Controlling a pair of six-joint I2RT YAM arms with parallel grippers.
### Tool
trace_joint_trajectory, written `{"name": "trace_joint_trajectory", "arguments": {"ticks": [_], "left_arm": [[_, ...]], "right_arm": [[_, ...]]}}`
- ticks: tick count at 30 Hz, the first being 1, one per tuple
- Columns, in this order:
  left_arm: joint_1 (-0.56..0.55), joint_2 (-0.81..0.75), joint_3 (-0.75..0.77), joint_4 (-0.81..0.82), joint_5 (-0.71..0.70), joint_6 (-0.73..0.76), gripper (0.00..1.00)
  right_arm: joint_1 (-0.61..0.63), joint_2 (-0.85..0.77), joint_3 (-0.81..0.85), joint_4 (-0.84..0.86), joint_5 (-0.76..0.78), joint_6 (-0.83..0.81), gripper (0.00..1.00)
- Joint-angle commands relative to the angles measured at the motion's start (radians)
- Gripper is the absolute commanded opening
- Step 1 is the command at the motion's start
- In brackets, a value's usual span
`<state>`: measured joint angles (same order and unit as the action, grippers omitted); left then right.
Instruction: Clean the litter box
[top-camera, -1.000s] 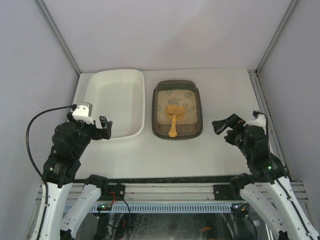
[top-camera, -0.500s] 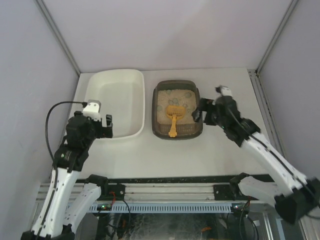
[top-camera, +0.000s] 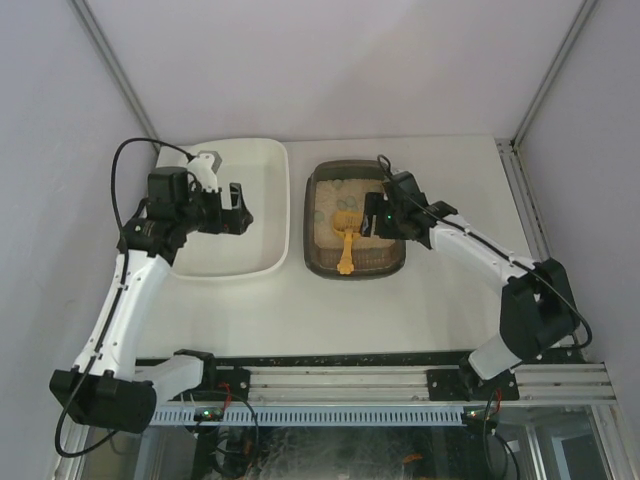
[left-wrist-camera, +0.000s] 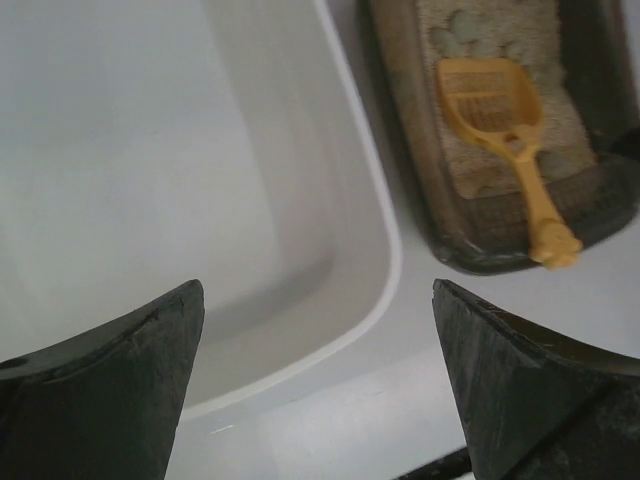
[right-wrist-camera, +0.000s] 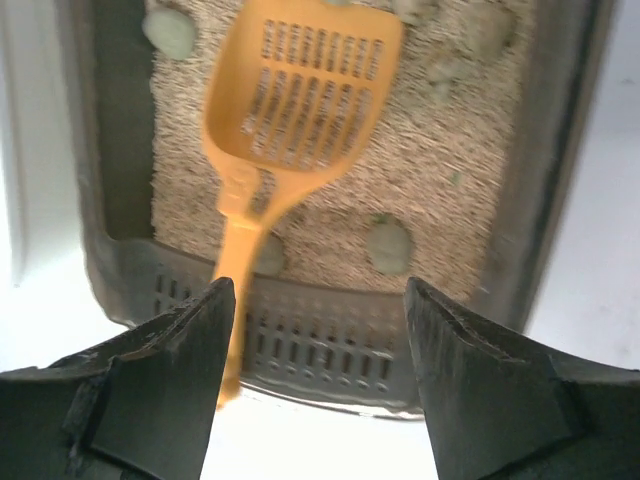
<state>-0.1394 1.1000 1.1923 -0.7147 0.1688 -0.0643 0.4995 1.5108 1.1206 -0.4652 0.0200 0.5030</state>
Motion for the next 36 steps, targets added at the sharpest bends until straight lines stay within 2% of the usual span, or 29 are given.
{"name": "trace_joint_trajectory", "arguments": {"ticks": [1,4,9,11,15,19,24,36], "left_arm": [[0.004,0.048,0.105,-0.017,0.288,-0.115,1.00],[0.004,0.113,0.173,-0.055,0.407,-0.121,1.00],[0.004,0.206,0.236,-0.046,0.452,-0.163,1.00],[0.003,0.244,0.239,-0.019,0.453,-0.184,1.00],[0.003,0.337,0.287,0.012,0.467,-0.211,1.00],[0.003,0.435,0.355,0.008,0.515,-0.239,1.00],[0.004,0.497,0.392,0.044,0.547,-0.242,1.00],[0.003,0.547,0.444,0.069,0.556,-0.187,1.00]], "right_arm": [[0.051,0.068,0.153,0.047,-0.003,0.063,0.70],[0.087,0.129,0.273,-0.037,0.034,0.064,0.71],[0.135,0.264,0.440,-0.157,0.087,0.035,0.70],[0.150,0.316,0.489,-0.218,0.109,0.036,0.67],[0.196,0.345,0.495,-0.285,0.259,-0.010,0.67],[0.225,0.293,0.451,-0.353,0.376,-0.008,0.67],[0.210,0.226,0.343,-0.306,0.341,0.017,0.67],[0.186,0.342,0.330,-0.166,0.143,0.072,0.67]]}}
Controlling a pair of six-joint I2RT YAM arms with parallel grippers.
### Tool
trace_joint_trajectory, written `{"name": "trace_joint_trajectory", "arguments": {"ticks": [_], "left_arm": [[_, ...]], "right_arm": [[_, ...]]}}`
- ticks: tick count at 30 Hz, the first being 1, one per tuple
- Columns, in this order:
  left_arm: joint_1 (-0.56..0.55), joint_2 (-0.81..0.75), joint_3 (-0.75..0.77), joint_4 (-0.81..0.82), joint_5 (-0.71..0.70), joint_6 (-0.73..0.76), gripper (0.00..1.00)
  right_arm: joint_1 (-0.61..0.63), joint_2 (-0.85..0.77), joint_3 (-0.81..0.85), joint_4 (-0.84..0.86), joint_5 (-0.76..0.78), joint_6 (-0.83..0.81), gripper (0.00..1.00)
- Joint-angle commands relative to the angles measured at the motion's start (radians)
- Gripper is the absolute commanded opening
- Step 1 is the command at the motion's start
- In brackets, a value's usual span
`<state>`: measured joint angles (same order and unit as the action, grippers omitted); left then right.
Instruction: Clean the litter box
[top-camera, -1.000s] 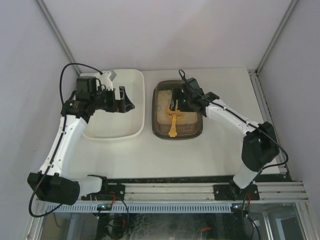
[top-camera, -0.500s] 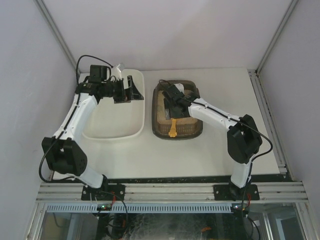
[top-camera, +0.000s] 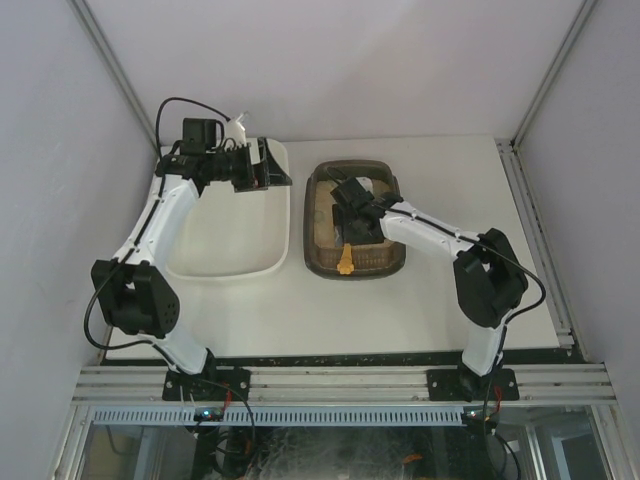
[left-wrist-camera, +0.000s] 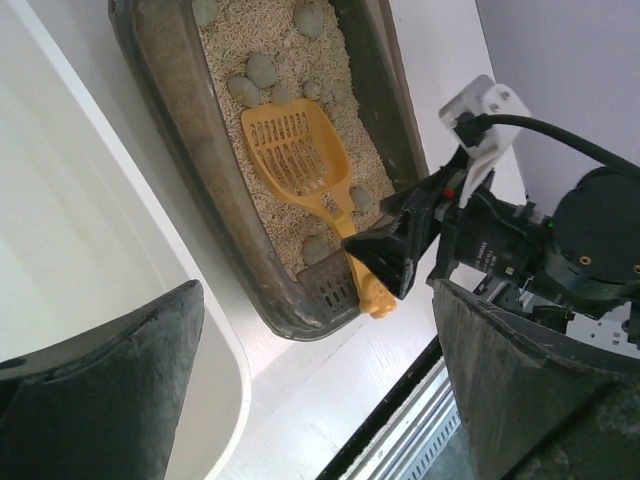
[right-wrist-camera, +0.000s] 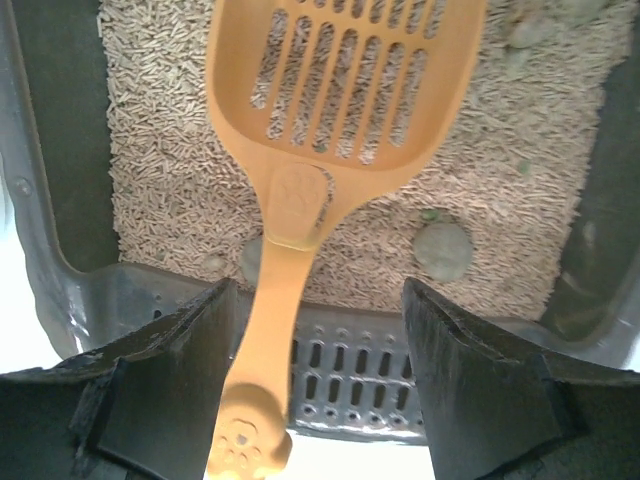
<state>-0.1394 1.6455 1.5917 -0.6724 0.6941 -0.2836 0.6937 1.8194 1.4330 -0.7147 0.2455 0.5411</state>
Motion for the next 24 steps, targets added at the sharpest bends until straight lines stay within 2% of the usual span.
{"name": "trace_joint_trajectory", "arguments": {"ticks": [1,7,10,14,16,20,24], "left_arm": [[0.003,0.004,0.043,0.027,0.029,0.039,1.00],[0.004,0.017,0.039,0.027,0.014,0.055,1.00],[0.004,0.020,0.035,0.035,0.010,0.057,1.00],[0.003,0.028,0.035,0.056,0.003,0.040,1.00],[-0.003,0.036,0.045,0.058,-0.012,0.028,0.99],[-0.052,0.039,0.089,0.058,-0.164,0.023,1.00],[-0.116,0.092,0.175,0.070,-0.198,-0.001,1.00]], "right_arm": [[-0.011,0.045,0.023,0.086,-0.100,0.035,0.67],[-0.040,0.102,0.036,0.111,-0.162,0.040,0.64],[-0.068,0.124,0.037,0.123,-0.210,0.049,0.47],[-0.092,0.118,0.037,0.129,-0.219,0.048,0.13],[-0.101,0.091,0.037,0.118,-0.202,0.041,0.00],[-0.094,0.012,0.040,0.085,-0.127,0.012,0.00],[-0.087,-0.035,0.052,0.035,-0.120,-0.002,0.00]]}}
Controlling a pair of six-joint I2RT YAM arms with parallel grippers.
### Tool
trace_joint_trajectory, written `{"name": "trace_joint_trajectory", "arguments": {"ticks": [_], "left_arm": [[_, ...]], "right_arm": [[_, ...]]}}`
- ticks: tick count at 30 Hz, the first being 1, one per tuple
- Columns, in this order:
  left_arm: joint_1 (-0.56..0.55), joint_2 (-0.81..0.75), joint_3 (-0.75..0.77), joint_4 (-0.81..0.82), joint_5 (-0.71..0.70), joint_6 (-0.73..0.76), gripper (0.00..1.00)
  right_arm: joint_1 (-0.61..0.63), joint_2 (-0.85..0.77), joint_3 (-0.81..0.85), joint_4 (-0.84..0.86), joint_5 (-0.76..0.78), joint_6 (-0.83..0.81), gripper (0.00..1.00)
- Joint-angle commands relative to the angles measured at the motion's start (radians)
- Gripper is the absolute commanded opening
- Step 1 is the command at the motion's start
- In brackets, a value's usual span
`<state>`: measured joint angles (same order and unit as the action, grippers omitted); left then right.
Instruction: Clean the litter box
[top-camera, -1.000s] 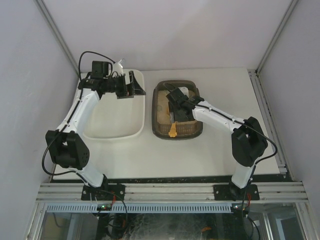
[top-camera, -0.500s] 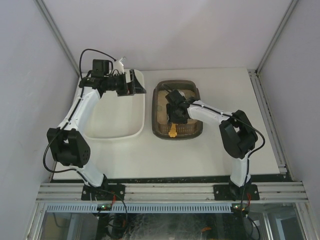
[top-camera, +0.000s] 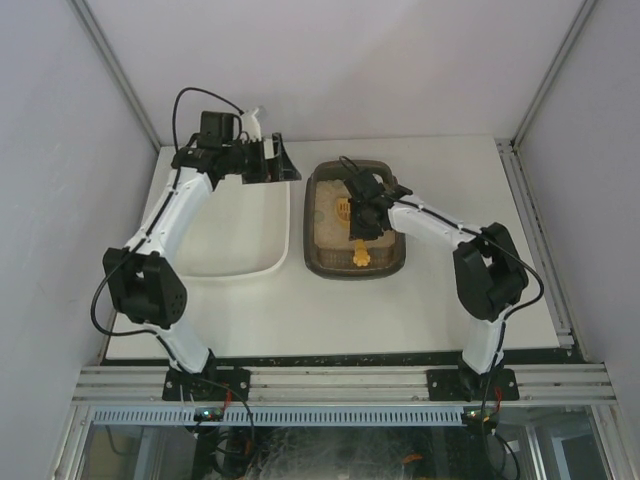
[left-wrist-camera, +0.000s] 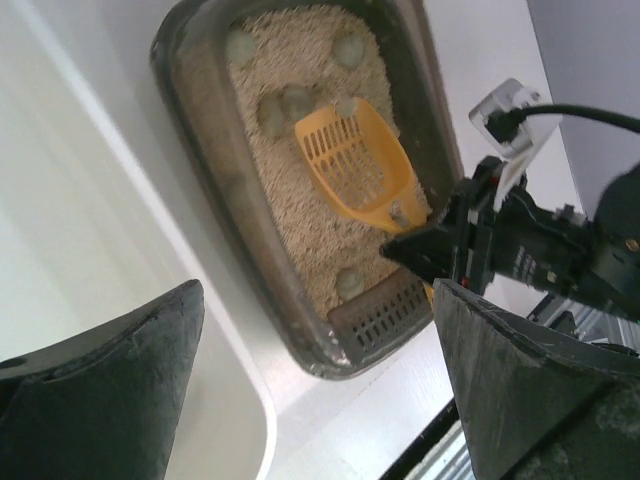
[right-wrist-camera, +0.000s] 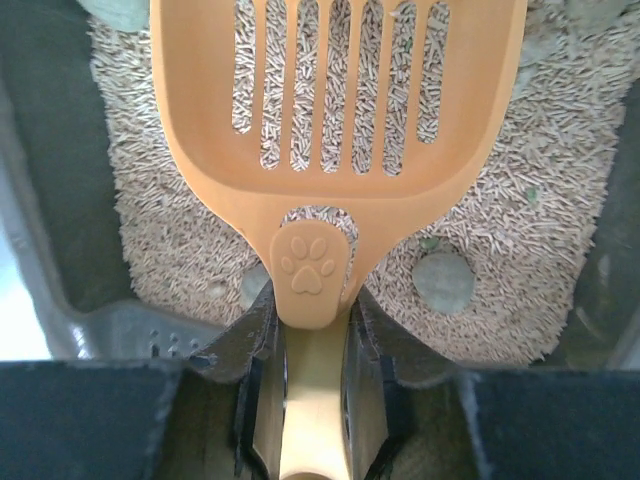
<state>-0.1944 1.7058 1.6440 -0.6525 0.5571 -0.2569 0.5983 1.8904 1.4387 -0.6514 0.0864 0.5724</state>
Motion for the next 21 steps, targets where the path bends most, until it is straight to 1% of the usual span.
{"name": "trace_joint_trajectory", "arguments": {"ticks": [1,6,8,12,14,17,21], "left_arm": [[-0.073,0.056,0.150,0.048,-0.064,-0.033,1.00],[-0.129,0.224,0.339,-0.018,-0.162,-0.021,0.99],[-0.134,0.300,0.404,-0.034,-0.138,-0.044,0.96],[-0.135,0.436,0.519,-0.080,-0.042,-0.098,0.84],[-0.134,0.464,0.530,-0.075,-0.014,-0.120,0.79],[-0.136,0.475,0.508,-0.057,-0.008,-0.135,0.73],[-0.137,0.481,0.479,-0.041,0.043,-0.164,0.73]], "right_arm": [[0.011,-0.112,0.050,-0.045,0.038,-0.034,0.00],[0.044,-0.150,0.053,-0.076,0.062,-0.064,0.00],[0.058,-0.168,0.054,-0.077,0.070,-0.075,0.00],[0.091,-0.202,0.054,-0.070,0.083,-0.100,0.00],[0.109,-0.220,0.058,-0.068,0.098,-0.108,0.00],[0.117,-0.245,0.058,-0.063,0.115,-0.112,0.00],[0.123,-0.255,0.057,-0.044,0.141,-0.125,0.00]]}}
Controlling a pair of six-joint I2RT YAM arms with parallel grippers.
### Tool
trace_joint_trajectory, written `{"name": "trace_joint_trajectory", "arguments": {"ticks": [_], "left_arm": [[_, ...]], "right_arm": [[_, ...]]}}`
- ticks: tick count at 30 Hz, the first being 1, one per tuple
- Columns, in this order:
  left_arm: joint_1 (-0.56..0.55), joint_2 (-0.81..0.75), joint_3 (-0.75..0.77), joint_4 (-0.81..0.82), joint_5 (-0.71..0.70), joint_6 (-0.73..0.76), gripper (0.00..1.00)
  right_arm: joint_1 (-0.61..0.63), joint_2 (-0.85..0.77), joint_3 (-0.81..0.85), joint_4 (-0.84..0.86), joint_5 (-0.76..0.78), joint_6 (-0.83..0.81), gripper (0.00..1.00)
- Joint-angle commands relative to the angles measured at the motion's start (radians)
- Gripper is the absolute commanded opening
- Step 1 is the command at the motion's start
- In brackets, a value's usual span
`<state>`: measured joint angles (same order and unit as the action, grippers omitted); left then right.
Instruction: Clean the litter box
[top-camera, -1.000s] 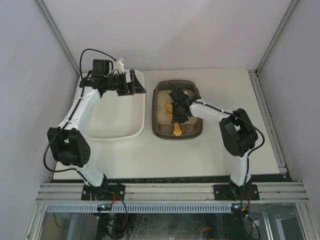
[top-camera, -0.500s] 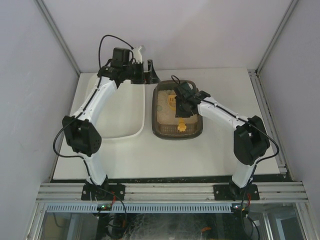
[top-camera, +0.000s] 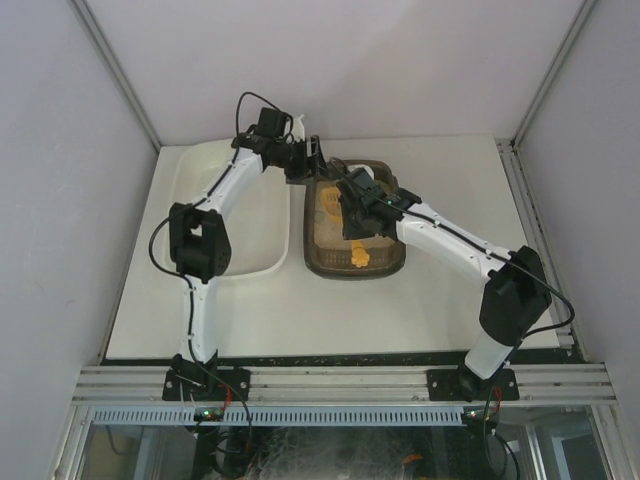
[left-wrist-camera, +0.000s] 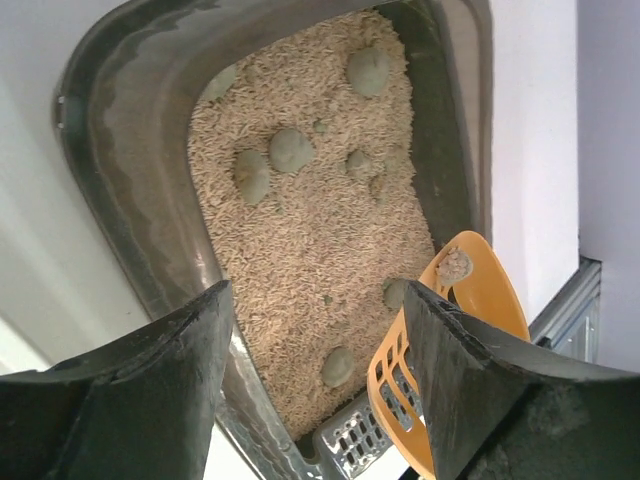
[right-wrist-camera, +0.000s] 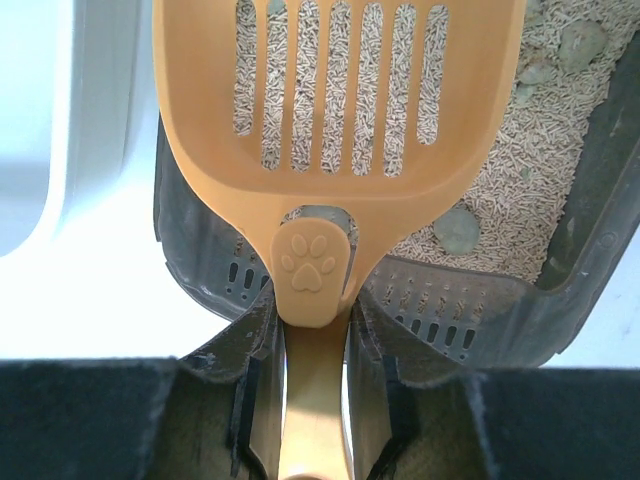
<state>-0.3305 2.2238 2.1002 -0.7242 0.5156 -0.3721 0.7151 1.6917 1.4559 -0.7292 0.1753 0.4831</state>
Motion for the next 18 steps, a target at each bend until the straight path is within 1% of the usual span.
{"name": "trace_joint_trajectory", "arguments": {"ticks": [1,8,12,16,17,18], "left_arm": [[-0.003,-0.038,0.017,0.035,0.096,-0.055,0.73],[-0.029,-0.082,-0.070,0.070,0.144,-0.078,0.72],[-0.045,-0.117,-0.147,0.109,0.149,-0.097,0.66],[-0.057,-0.133,-0.186,0.153,0.201,-0.137,0.62],[-0.059,-0.135,-0.191,0.159,0.208,-0.142,0.59],[-0.061,-0.138,-0.200,0.167,0.214,-0.146,0.53]], "right_arm": [[0.007,-0.056,0.040,0.040,0.054,-0.038,0.00],[0.010,-0.050,0.041,0.085,0.070,-0.050,0.00],[0.008,-0.045,0.041,0.106,0.075,-0.042,0.00],[0.007,-0.039,0.040,0.128,0.073,-0.033,0.00],[0.007,-0.039,0.040,0.131,0.074,-0.033,0.00],[0.008,-0.039,0.040,0.135,0.076,-0.033,0.00]]}}
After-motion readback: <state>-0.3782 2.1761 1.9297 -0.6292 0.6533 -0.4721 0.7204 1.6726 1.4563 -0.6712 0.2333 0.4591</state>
